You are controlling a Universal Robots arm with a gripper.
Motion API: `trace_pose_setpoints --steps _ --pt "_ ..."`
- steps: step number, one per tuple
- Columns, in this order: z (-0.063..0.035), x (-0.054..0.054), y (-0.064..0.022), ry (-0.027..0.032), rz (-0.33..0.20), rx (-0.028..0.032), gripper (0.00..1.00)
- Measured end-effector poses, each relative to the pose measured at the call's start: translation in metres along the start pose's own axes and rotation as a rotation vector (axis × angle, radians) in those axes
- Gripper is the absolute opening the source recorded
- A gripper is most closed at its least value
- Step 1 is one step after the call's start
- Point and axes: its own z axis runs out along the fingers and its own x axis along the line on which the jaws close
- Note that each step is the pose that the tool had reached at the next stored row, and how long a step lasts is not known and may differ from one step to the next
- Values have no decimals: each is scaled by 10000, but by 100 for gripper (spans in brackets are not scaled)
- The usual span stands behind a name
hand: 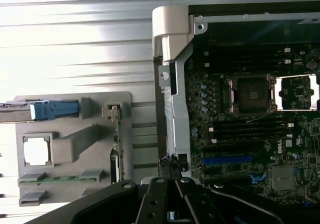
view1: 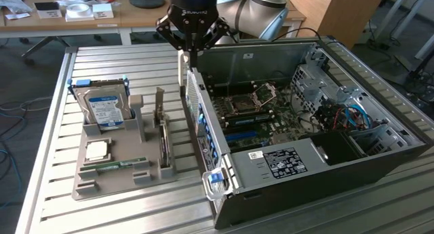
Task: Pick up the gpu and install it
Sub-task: 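Reach for the gpu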
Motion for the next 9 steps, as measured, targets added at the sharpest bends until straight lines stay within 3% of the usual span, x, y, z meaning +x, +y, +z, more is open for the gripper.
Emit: trace_pose_setpoints --steps 9 --pt "2 86 -7 0 -1 0 11"
